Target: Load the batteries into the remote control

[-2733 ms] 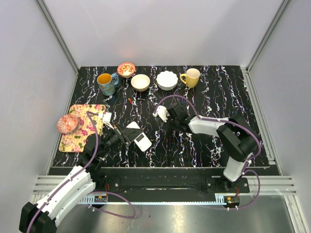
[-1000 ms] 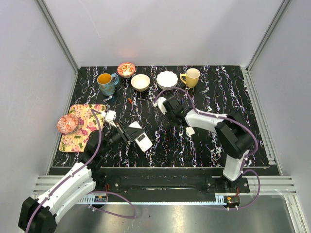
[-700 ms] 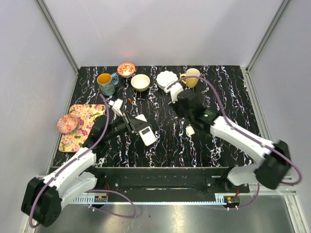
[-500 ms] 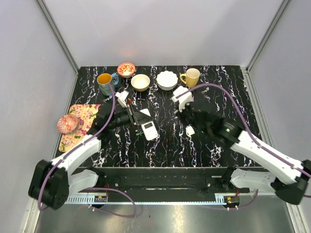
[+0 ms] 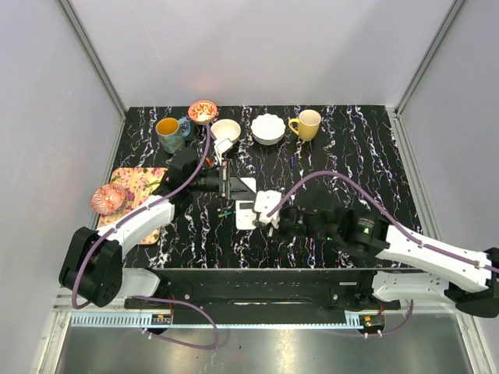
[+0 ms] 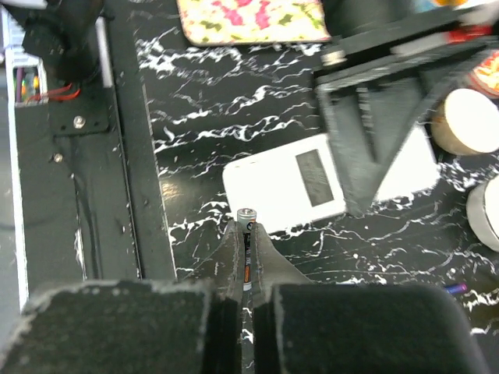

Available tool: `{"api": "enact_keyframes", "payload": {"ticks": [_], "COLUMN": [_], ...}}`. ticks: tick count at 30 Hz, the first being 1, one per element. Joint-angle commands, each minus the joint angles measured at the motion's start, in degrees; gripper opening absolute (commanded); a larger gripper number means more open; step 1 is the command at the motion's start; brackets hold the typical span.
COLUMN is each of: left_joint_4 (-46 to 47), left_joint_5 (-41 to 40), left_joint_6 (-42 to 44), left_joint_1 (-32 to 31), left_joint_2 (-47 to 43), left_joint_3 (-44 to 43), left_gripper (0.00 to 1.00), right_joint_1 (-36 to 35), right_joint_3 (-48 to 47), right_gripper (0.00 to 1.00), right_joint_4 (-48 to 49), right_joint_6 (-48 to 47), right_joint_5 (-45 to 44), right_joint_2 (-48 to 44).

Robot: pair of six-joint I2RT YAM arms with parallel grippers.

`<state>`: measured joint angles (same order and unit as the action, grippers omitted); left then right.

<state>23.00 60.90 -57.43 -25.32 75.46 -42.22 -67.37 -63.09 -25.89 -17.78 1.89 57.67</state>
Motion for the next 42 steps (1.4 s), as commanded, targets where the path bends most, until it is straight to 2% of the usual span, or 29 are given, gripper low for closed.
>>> {"api": "enact_keyframes", "payload": {"ticks": [1, 6, 15, 25, 42], "left_joint_4": [-9.8, -10.9, -11.2, -12.1, -13.2], "left_joint_5": [3.8, 4.0, 4.0, 4.1, 4.1], "left_joint_6": [9.4, 9.5, 7.2, 5.7, 6.3], "left_joint_1": [-2.2, -2.8, -4.3, -5.6, -6.1], "left_joint_2": [-1.5, -0.6, -0.8, -1.5, -1.9], "left_joint_3": [-5.3, -5.2, -5.2, -5.6, -6.4], "left_gripper": [0.00, 0.00, 0.00, 0.00, 0.00], "right_joint_1": [-3.0, -5.6, -7.9, -8.4, -8.3], "right_joint_3": [1.4, 1.5, -1.0, -0.9, 1.3], "right_gripper": [0.00, 0.00, 0.00, 0.00, 0.00], "right_joint_4": [3.9, 8.0, 6.9, 7.3, 8.3], "right_joint_6": [-5.7, -7.4, -12.2, -16.5, -15.3], "right_joint_5": [1.4, 1.0, 0.5, -0.6, -1.4], "right_joint_2": [1.8, 2.5, 7.8, 9.5, 8.3]}}
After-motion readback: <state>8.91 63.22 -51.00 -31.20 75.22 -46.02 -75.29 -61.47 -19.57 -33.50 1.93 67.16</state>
